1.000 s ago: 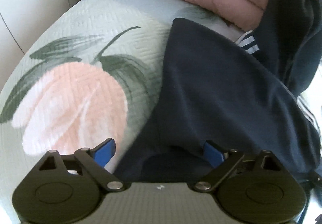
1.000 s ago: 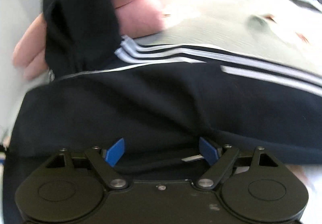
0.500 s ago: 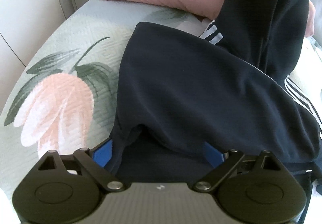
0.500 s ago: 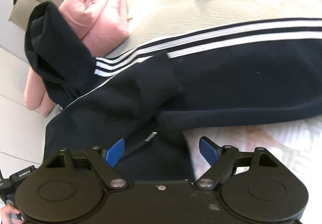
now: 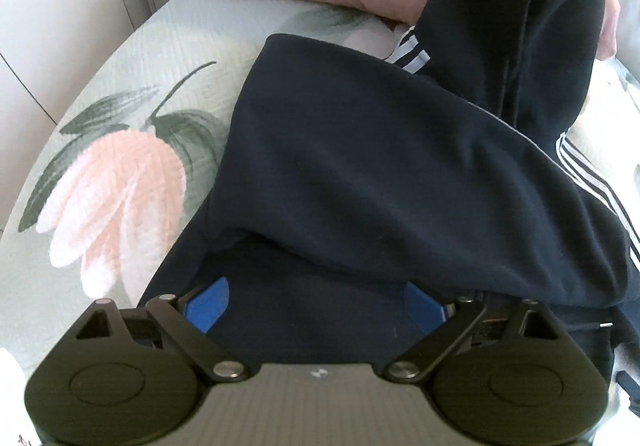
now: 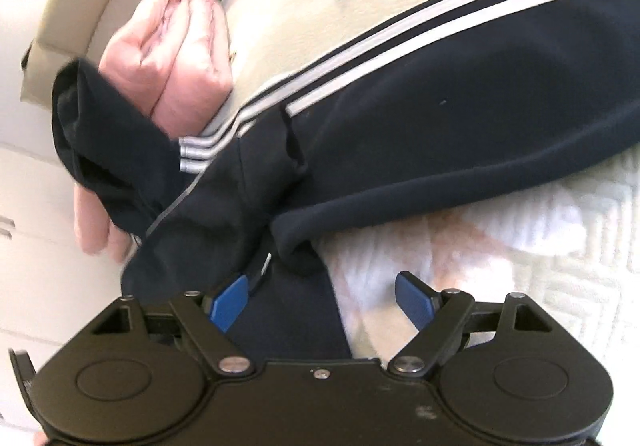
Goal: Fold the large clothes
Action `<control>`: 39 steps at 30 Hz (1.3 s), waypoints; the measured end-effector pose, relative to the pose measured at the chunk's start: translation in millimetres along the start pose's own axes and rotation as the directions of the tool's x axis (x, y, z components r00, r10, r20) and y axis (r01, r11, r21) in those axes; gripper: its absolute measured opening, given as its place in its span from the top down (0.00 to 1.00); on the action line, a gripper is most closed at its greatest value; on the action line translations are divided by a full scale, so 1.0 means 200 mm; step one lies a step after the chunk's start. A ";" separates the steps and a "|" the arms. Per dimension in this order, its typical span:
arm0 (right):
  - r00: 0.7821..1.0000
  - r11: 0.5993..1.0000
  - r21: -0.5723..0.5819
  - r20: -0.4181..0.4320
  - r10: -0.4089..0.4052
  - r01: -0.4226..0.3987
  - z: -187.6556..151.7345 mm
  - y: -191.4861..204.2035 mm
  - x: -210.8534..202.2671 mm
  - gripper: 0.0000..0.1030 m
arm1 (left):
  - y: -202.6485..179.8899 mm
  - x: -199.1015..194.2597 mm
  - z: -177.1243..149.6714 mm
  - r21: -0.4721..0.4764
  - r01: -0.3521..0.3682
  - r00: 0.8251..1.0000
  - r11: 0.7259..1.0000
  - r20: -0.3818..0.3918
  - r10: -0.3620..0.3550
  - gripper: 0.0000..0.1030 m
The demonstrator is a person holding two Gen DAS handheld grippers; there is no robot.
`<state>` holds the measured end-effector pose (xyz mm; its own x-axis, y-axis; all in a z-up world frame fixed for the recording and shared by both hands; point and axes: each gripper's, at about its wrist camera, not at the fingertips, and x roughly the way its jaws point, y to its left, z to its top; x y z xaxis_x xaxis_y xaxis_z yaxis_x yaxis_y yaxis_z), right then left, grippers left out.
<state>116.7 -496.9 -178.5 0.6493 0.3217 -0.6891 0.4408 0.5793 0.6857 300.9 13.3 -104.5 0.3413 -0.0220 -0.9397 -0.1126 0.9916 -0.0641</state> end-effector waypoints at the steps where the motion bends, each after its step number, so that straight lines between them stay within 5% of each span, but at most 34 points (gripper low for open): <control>1: 1.000 1.000 0.014 0.012 0.004 -0.004 0.01 -0.02 -0.02 0.07 | 0.00 -0.01 0.00 -0.007 0.007 1.000 1.000 0.002 -0.007 0.07; 5: 0.996 0.995 0.102 0.087 0.003 -0.012 0.05 -0.12 -0.09 0.07 | 0.00 0.00 0.01 -0.061 0.080 0.996 0.995 -0.036 -0.082 0.07; 9: 0.986 0.987 0.164 0.163 -0.029 0.003 0.11 -0.25 -0.18 0.07 | -0.02 0.00 0.01 -0.040 0.063 0.997 0.997 -0.035 -0.064 0.07; 13: 0.966 0.983 0.181 0.245 -0.080 0.036 0.22 -0.38 -0.25 0.07 | 0.02 0.02 0.00 -0.158 0.203 0.973 0.966 -0.079 -0.217 0.07; 20: 0.942 0.930 0.354 0.334 -0.022 -0.103 0.33 -0.64 -0.33 0.07 | 0.04 0.01 0.02 -0.182 0.186 0.978 0.966 -0.060 -0.199 0.07; 24: 0.900 0.916 0.400 0.402 -0.170 -0.006 0.33 -0.69 -0.45 0.07 | 0.04 0.01 0.03 -0.193 0.142 0.986 0.971 -0.060 -0.156 0.07; 26: 0.880 0.912 0.410 0.441 -0.177 -0.022 0.36 -0.76 -0.49 0.07 | 0.04 0.00 0.03 -0.201 0.150 0.984 0.968 -0.063 -0.165 0.07; 29: 0.867 0.912 0.407 0.471 -0.162 -0.051 0.43 -0.85 -0.50 0.07 | 0.02 -0.01 0.02 -0.191 0.181 0.982 0.965 -0.025 -0.189 0.07; 32: 0.851 0.920 0.388 0.497 -0.167 -0.046 0.50 -0.89 -0.49 0.07 | 0.01 0.04 0.00 -0.191 0.193 0.974 0.962 -0.079 -0.211 0.07; 39: 0.833 0.933 0.354 0.496 -0.246 0.065 0.64 -0.83 -0.43 0.06 | 0.06 0.06 -0.01 -0.217 0.188 0.975 0.958 -0.081 -0.209 0.07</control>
<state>67.2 -716.9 -203.0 0.7398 -0.2457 -0.6263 0.6725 0.2962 0.6782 302.4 25.0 -117.3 0.2810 -0.2390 -0.9295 -0.2463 0.9181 -0.3105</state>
